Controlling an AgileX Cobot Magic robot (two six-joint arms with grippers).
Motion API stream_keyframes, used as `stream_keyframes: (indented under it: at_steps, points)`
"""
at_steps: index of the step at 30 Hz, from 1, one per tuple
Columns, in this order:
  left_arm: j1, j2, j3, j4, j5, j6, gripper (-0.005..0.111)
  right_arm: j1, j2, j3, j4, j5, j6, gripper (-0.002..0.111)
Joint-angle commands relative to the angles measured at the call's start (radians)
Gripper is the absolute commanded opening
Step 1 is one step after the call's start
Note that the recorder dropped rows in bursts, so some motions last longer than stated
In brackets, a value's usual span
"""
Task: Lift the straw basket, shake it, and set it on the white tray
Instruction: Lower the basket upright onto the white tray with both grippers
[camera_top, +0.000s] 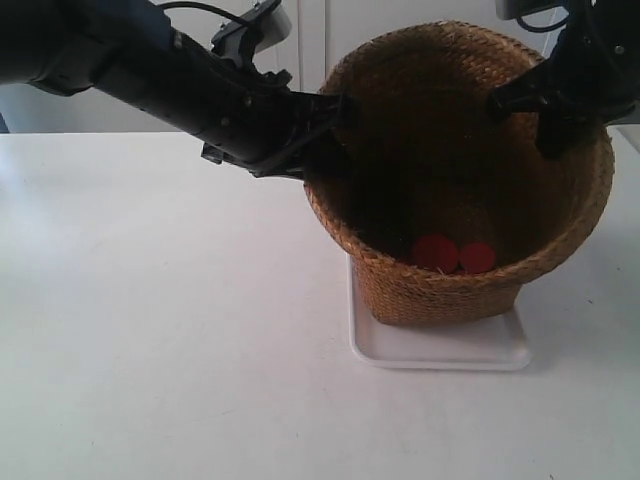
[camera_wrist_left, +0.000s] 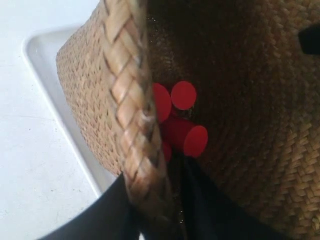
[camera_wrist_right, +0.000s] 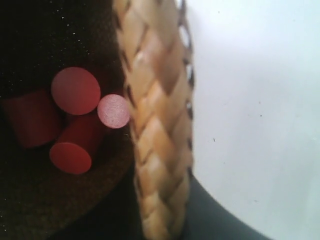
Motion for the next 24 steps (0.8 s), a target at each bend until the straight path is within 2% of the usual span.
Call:
stream_keyframes:
  at_steps: [1, 21, 24]
  points:
    - [-0.009, -0.009, -0.013, -0.027, 0.015, 0.013, 0.031, -0.003, 0.000, 0.025, 0.005, -0.019, 0.011, 0.000]
    - [-0.005, -0.005, -0.043, -0.027, 0.021, 0.028, 0.031, -0.003, -0.007, 0.040, -0.014, -0.019, 0.051, 0.000]
    - [-0.005, -0.005, -0.043, -0.027, 0.021, 0.041, 0.033, -0.003, -0.007, 0.040, -0.014, -0.019, 0.051, 0.006]
